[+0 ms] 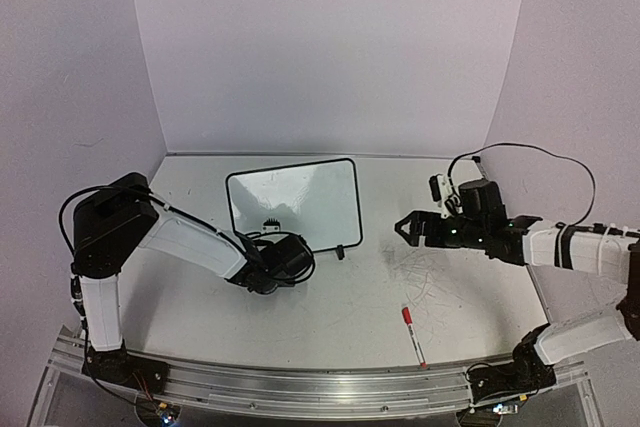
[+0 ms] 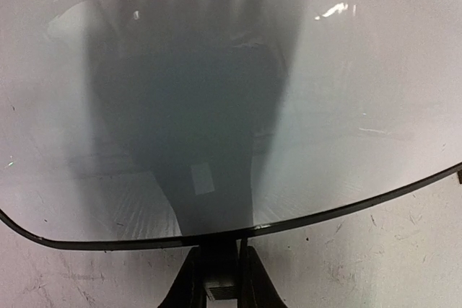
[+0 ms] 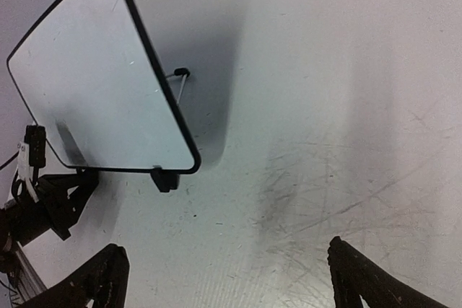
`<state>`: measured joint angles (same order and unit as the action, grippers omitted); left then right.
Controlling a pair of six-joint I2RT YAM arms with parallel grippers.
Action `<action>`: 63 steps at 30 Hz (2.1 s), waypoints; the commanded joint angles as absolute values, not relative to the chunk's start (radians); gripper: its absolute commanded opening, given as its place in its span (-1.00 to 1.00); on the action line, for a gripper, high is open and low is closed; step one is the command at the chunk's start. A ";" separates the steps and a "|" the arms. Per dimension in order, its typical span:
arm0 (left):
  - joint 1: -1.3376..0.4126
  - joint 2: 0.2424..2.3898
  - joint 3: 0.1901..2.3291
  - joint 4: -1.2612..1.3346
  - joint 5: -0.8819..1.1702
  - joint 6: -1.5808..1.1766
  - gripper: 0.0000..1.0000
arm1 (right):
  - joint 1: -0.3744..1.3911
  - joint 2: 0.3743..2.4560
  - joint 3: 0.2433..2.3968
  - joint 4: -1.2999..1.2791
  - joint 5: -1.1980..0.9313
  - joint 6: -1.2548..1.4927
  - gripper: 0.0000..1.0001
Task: Write a sentence on the whiteboard
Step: Move the whiteboard stand to the corner of the board, then move the whiteboard stand to the center of the board.
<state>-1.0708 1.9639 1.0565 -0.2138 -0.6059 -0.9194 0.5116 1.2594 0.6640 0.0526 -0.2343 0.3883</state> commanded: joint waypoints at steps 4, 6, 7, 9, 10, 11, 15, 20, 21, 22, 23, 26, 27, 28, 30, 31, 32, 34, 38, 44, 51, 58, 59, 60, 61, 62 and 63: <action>-1.160 1.978 1.058 -0.291 -0.439 -0.878 -0.33 | 0.757 1.418 0.729 0.174 -0.022 0.480 0.81; -1.171 1.933 1.035 -0.291 -0.452 -0.869 -0.05 | 0.807 1.483 0.758 0.170 0.024 0.491 0.79; -1.174 1.906 1.018 -0.291 -0.457 -0.865 0.08 | 0.825 1.522 0.778 0.164 0.042 0.492 0.78; -1.176 1.833 0.977 -0.292 -0.473 -0.860 0.32 | 0.841 1.599 0.827 0.150 0.052 0.490 0.68; -1.176 1.794 0.959 -0.293 -0.480 -0.860 0.41 | 0.845 1.637 0.849 0.144 0.051 0.485 0.63; -1.176 1.755 0.945 -0.293 -0.484 -0.859 0.48 | 0.848 1.663 0.869 0.139 0.052 0.476 0.59; -1.177 1.585 0.894 -0.287 -0.501 -0.840 0.66 | 0.861 1.772 0.948 0.137 0.069 0.432 0.40; -1.178 1.405 0.858 -0.271 -0.581 -0.800 0.78 | 0.886 1.882 1.051 0.125 0.094 0.409 0.19; -1.178 1.379 0.861 -0.267 -0.602 -0.785 0.80 | 0.894 1.898 1.065 0.126 0.113 0.409 0.13; -1.178 1.358 0.865 -0.262 -0.624 -0.771 0.82 | 0.901 1.913 1.077 0.127 0.134 0.407 0.09; -1.177 1.340 0.871 -0.255 -0.647 -0.757 0.84 | 0.908 1.929 1.090 0.128 0.161 0.402 0.04; -1.169 1.316 0.921 -0.243 -0.700 -0.691 0.88 | 0.921 1.971 1.124 0.127 0.225 0.397 -0.10; -1.167 1.315 0.941 -0.244 -0.710 -0.672 0.88 | 0.922 1.980 1.129 0.131 0.239 0.400 -0.13; -1.166 1.314 0.963 -0.242 -0.717 -0.656 0.88 | 0.923 1.989 1.132 0.138 0.247 0.401 -0.19; -1.166 1.314 1.001 -0.236 -0.730 -0.624 0.89 | 0.924 2.006 1.142 0.147 0.259 0.402 -0.30; -1.166 1.315 1.020 -0.234 -0.735 -0.610 0.89 | 0.924 2.011 1.147 0.148 0.264 0.404 -0.35; -1.166 1.315 1.030 -0.230 -0.739 -0.604 0.90 | 0.924 2.012 1.144 0.151 0.268 0.406 -0.41; -1.165 1.317 1.045 -0.220 -0.744 -0.590 0.90 | 0.924 2.011 1.135 0.164 0.276 0.408 -0.52; -1.164 1.320 1.060 -0.212 -0.751 -0.570 0.90 | 0.924 2.003 1.101 0.215 0.253 0.364 -0.67; -1.164 1.313 1.088 -0.207 -0.763 -0.530 0.97 | 0.923 1.973 1.026 0.287 0.230 0.286 -0.95; -1.164 1.302 1.133 -0.180 -0.803 -0.446 0.98 | 0.924 1.895 0.948 0.284 0.211 0.289 -1.00; -1.164 1.312 1.158 -0.132 -0.800 -0.383 0.99 | 0.924 1.746 0.795 0.253 0.208 0.321 -1.00; -1.164 1.316 1.158 -0.125 -0.797 -0.376 0.99 | 0.924 1.725 0.775 0.253 0.199 0.320 -1.00; -1.164 1.320 1.159 -0.118 -0.794 -0.368 0.99 | 0.924 1.708 0.756 0.253 0.191 0.318 -1.00; -1.164 1.325 1.160 -0.111 -0.793 -0.359 0.99 | 0.924 1.694 0.739 0.253 0.184 0.315 -1.00; -1.164 1.328 1.162 -0.110 -0.793 -0.354 0.99 | 0.924 1.677 0.721 0.255 0.177 0.309 -1.00; -1.164 1.331 1.162 -0.107 -0.791 -0.353 0.99 | 0.924 1.664 0.706 0.260 0.173 0.303 -1.00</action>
<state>-1.1687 1.3288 1.1067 -0.1658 -0.7811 -0.4010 0.9211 1.7471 0.7519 0.2415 0.1980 0.3146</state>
